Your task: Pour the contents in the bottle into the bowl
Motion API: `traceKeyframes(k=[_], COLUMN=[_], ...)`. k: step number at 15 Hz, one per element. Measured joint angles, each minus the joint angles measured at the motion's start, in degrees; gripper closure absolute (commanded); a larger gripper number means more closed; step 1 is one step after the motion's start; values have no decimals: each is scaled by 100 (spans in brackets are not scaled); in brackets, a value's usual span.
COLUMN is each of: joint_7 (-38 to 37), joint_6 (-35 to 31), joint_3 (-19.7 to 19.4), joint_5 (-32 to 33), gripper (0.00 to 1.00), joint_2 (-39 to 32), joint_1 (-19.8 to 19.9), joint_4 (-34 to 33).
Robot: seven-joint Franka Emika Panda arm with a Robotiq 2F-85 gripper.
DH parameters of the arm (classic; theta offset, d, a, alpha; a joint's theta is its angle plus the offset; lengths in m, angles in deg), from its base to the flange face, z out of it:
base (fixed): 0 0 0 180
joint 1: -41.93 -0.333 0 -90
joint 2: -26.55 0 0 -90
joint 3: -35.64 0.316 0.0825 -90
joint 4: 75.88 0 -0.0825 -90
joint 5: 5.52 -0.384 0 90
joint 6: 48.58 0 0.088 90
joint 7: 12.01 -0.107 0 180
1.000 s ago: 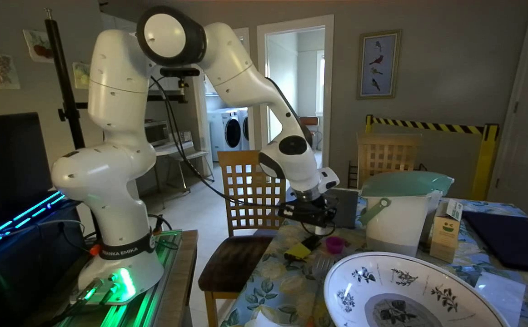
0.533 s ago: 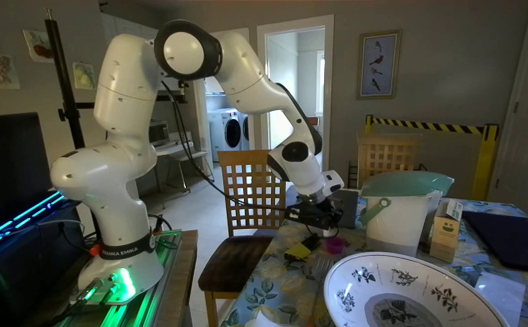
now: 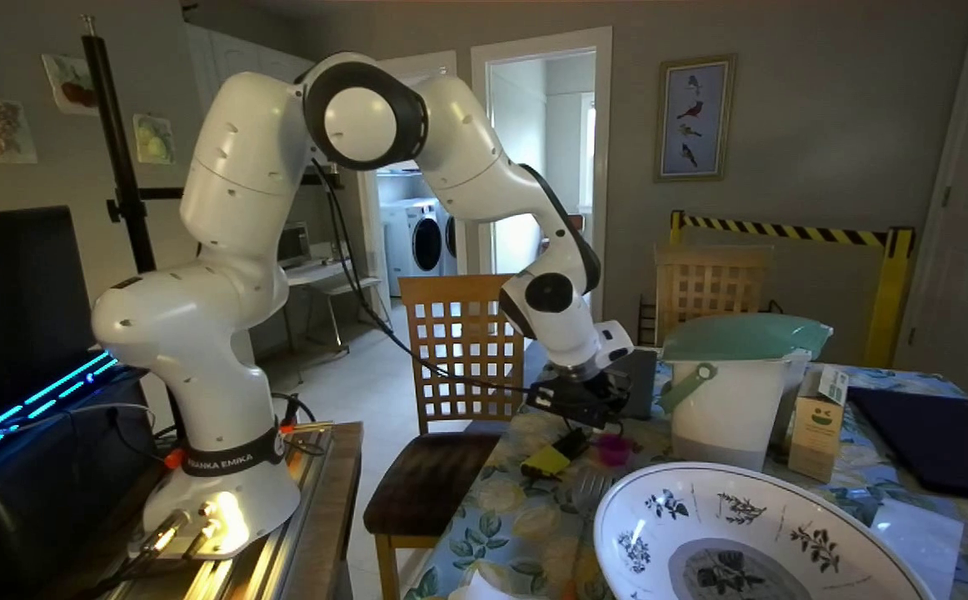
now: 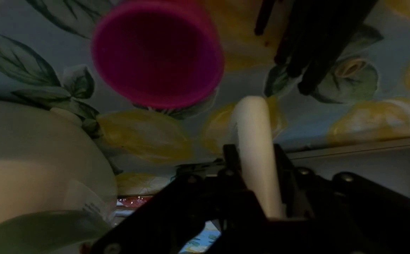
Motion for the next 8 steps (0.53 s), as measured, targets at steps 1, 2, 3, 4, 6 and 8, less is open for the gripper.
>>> traceKeyframes(k=[1, 2, 3, 4, 6, 8], joint_7=[23, 37, 42, 55, 135, 229], joint_6=[-1, -1, -1, -2, -113, -275], joint_3=[0, 2, 8, 15, 60, 155], joint_5=[0, 0, 0, 0, 0, 0], gripper=[48, 42, 35, 29, 15, 2], joint_2=[-54, -96, -100, -110, -113, -88], joint_1=[-1, 0, -1, -5, -11, -11], joint_4=[-1, -6, -13, -12, -12, 4])
